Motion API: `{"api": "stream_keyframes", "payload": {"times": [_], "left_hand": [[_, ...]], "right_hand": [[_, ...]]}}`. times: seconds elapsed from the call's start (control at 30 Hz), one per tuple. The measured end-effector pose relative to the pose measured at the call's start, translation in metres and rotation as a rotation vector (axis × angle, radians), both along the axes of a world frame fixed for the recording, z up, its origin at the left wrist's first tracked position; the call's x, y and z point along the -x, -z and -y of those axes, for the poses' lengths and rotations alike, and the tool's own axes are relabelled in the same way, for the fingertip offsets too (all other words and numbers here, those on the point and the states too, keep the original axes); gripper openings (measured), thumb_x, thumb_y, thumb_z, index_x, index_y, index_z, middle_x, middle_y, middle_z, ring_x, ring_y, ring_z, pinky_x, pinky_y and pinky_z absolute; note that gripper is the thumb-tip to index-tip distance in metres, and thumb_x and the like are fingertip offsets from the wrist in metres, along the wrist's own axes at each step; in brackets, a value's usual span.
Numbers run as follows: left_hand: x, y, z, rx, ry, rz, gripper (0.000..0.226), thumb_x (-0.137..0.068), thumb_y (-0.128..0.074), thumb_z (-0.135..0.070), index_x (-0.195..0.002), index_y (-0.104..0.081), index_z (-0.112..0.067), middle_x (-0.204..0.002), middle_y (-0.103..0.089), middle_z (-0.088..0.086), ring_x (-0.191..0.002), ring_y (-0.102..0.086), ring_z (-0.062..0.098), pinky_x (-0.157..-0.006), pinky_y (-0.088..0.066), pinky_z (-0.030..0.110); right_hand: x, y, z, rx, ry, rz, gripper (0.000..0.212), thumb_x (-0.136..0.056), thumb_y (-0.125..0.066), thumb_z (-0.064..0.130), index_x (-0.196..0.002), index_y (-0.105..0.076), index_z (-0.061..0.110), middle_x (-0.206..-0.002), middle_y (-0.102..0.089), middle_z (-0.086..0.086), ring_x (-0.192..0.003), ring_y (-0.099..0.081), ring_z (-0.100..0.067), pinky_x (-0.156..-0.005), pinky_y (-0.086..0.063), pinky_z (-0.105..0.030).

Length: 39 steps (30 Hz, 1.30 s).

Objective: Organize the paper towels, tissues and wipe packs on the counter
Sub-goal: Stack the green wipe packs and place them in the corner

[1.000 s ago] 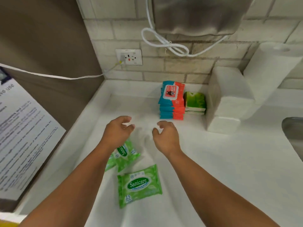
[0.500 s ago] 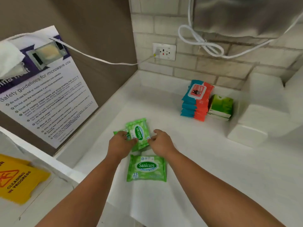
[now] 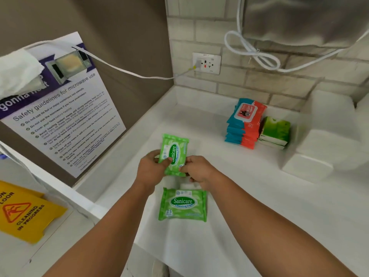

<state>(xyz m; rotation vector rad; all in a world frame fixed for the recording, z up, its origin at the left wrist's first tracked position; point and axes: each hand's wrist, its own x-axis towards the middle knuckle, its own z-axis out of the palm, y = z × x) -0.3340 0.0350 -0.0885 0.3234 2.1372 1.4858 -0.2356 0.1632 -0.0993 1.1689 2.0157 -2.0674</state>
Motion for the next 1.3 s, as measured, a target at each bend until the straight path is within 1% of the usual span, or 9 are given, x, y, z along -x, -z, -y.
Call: {"api": "stream_keyframes", "payload": {"times": [0.1, 0.27, 0.37, 0.57, 0.67, 0.83, 1.1, 1.2, 1.3], "left_hand": [[0.017, -0.02, 0.004, -0.143, 0.091, 0.09, 0.028, -0.091, -0.075, -0.009, -0.115, -0.07, -0.02, -0.095, -0.08, 0.008, -0.074, -0.077, 0.018, -0.056, -0.059, 0.028], [0.058, -0.037, 0.015, -0.112, 0.261, 0.098, 0.026, -0.087, -0.078, -0.01, -0.109, -0.074, -0.023, -0.098, -0.08, 0.006, -0.075, -0.074, 0.012, -0.065, -0.059, 0.026], [0.079, -0.033, 0.016, -0.142, 0.195, 0.121, 0.025, -0.084, -0.08, -0.007, -0.108, -0.075, -0.013, -0.095, -0.079, 0.006, -0.079, -0.074, 0.014, -0.081, -0.058, 0.033], [0.103, 0.002, 0.01, -0.209, -0.056, 0.219, 0.038, -0.083, -0.079, 0.003, -0.117, -0.064, -0.002, -0.107, -0.07, 0.018, -0.082, -0.071, 0.023, -0.073, -0.059, 0.027], [0.108, 0.022, 0.008, -0.169, -0.111, 0.234, 0.035, -0.082, -0.079, 0.006, -0.113, -0.065, -0.001, -0.099, -0.069, 0.016, -0.086, -0.069, 0.03, -0.091, -0.059, 0.043], [0.113, 0.046, 0.012, -0.061, -0.107, 0.273, 0.026, -0.08, -0.08, 0.007, -0.092, -0.065, -0.011, -0.096, -0.069, 0.02, -0.087, -0.067, 0.034, -0.098, -0.055, 0.058], [0.106, 0.06, 0.017, -0.014, -0.114, 0.23, 0.022, -0.085, -0.078, 0.001, -0.098, -0.065, -0.012, -0.113, -0.07, 0.024, -0.085, -0.067, 0.033, -0.098, -0.056, 0.053], [0.103, 0.057, 0.017, 0.048, -0.093, 0.159, 0.031, -0.087, -0.078, -0.006, -0.115, -0.067, -0.005, -0.106, -0.069, 0.014, -0.082, -0.064, 0.027, -0.095, -0.057, 0.044], [0.093, 0.045, 0.021, 0.118, -0.064, 0.03, 0.037, -0.088, -0.079, -0.014, -0.122, -0.066, -0.007, -0.111, -0.062, 0.006, -0.094, -0.062, 0.022, -0.089, -0.051, 0.033]], "right_hand": [[0.008, -0.01, -0.003, 0.08, -0.007, -0.09, 0.011, -0.09, -0.07, 0.016, -0.1, -0.069, 0.02, -0.092, -0.074, 0.001, -0.076, -0.065, -0.014, -0.067, -0.047, -0.029], [0.022, -0.023, -0.018, 0.259, 0.205, -0.269, 0.024, -0.092, -0.07, 0.02, -0.113, -0.066, 0.01, -0.095, -0.074, -0.011, -0.071, -0.067, -0.022, -0.06, -0.048, -0.029], [0.029, -0.021, -0.016, 0.229, 0.195, -0.242, 0.027, -0.094, -0.069, 0.016, -0.118, -0.065, 0.006, -0.097, -0.074, -0.014, -0.066, -0.068, -0.02, -0.06, -0.051, -0.03], [0.043, -0.002, -0.008, 0.177, 0.256, -0.121, 0.015, -0.097, -0.064, 0.012, -0.107, -0.065, 0.001, -0.087, -0.072, -0.016, -0.055, -0.067, -0.017, -0.052, -0.056, -0.026], [0.05, 0.007, -0.006, 0.109, 0.289, -0.016, 0.015, -0.099, -0.061, 0.013, -0.106, -0.064, 0.0, -0.085, -0.069, -0.018, -0.053, -0.065, -0.021, -0.047, -0.057, -0.027], [0.055, 0.018, -0.005, -0.029, 0.221, 0.143, 0.015, -0.099, -0.06, 0.015, -0.097, -0.065, 0.001, -0.076, -0.066, -0.015, -0.052, -0.063, -0.024, -0.071, -0.063, -0.041], [0.053, 0.02, -0.003, -0.209, 0.141, 0.196, 0.021, -0.098, -0.059, 0.014, -0.09, -0.07, -0.002, -0.082, -0.073, -0.021, -0.075, -0.073, -0.039, -0.079, -0.062, -0.052], [0.048, 0.016, 0.001, -0.265, 0.116, 0.194, 0.026, -0.098, -0.058, 0.018, -0.098, -0.071, -0.004, -0.092, -0.075, -0.025, -0.08, -0.075, -0.042, -0.079, -0.062, -0.051], [0.038, 0.01, 0.003, -0.315, 0.049, 0.206, 0.024, -0.098, -0.058, 0.025, -0.089, -0.069, 0.006, -0.083, -0.073, -0.02, -0.079, -0.075, -0.041, -0.078, -0.062, -0.049]]}}
